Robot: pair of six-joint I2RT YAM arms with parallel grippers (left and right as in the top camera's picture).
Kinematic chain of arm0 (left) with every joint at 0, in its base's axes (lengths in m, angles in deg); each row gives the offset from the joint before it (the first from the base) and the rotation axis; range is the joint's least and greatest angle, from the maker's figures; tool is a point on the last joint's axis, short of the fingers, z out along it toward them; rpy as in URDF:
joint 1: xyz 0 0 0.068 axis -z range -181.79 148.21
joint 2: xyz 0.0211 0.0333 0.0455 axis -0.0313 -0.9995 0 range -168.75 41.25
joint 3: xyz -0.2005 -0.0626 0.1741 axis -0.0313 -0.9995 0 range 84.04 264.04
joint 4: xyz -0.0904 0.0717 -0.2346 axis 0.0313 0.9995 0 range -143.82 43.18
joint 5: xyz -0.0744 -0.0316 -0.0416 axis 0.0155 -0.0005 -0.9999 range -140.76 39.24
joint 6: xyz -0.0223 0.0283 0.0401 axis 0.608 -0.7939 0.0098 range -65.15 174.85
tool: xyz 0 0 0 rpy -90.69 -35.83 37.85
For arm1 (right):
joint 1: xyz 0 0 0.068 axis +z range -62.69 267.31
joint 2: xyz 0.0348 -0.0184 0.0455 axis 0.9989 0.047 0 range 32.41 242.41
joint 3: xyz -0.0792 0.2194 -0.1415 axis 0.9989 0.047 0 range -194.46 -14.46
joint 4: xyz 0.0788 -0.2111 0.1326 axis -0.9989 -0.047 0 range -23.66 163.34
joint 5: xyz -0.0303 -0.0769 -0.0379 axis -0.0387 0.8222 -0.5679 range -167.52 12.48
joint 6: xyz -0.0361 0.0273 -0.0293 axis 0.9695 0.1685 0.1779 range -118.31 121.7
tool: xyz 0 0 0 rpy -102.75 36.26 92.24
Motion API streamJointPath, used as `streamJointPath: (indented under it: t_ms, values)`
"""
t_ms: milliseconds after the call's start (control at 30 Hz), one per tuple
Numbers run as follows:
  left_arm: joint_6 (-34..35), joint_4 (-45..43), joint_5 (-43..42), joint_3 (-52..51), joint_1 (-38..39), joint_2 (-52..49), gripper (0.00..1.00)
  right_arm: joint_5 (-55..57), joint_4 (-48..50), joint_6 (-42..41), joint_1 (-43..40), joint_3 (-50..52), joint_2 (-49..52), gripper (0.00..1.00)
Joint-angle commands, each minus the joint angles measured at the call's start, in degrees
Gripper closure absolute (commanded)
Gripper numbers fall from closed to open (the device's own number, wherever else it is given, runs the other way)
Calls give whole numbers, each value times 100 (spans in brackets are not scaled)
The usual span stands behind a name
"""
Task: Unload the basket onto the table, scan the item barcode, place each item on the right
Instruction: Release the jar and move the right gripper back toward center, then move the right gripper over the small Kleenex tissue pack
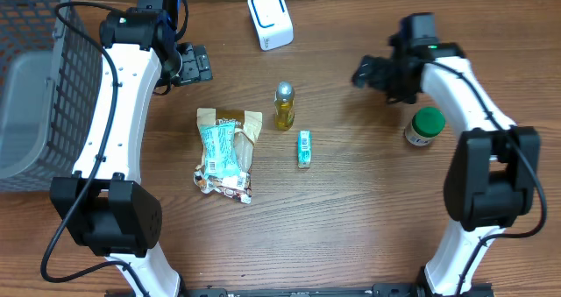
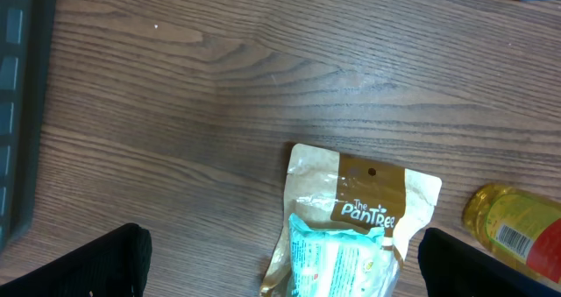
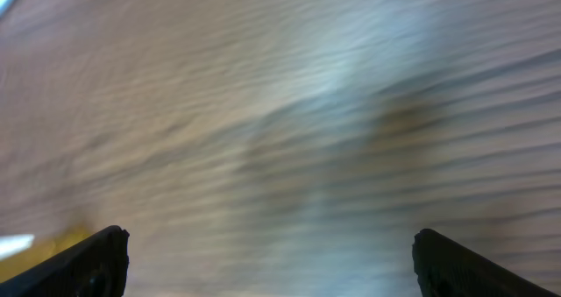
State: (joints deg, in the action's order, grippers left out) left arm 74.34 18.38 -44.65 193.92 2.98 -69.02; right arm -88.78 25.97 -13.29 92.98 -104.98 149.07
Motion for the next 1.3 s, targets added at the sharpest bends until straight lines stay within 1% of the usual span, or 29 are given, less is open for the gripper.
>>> streamJointPath:
  t_ms: [0,167,667,967,1100,1267]
  values:
    - [-22,-7,44,85,11,11,0,-83,-203,24,457,57,-50,0]
    - [-22,-7,44,85,11,11,0,-79,-599,24,977,57,-50,0]
    - [-22,-7,44,85,11,11,0,-85,-1213,0,1679,57,-50,0]
    - [-22,-7,44,85,11,11,0,-85,-1414,-2,1856,57,-50,0]
    - [-22,-7,44,85,11,11,0,-83,-1429,-330,1882,57,-50,0]
    - [-22,-7,44,85,11,11,0,-83,-1429,-326,1952,57,-50,0]
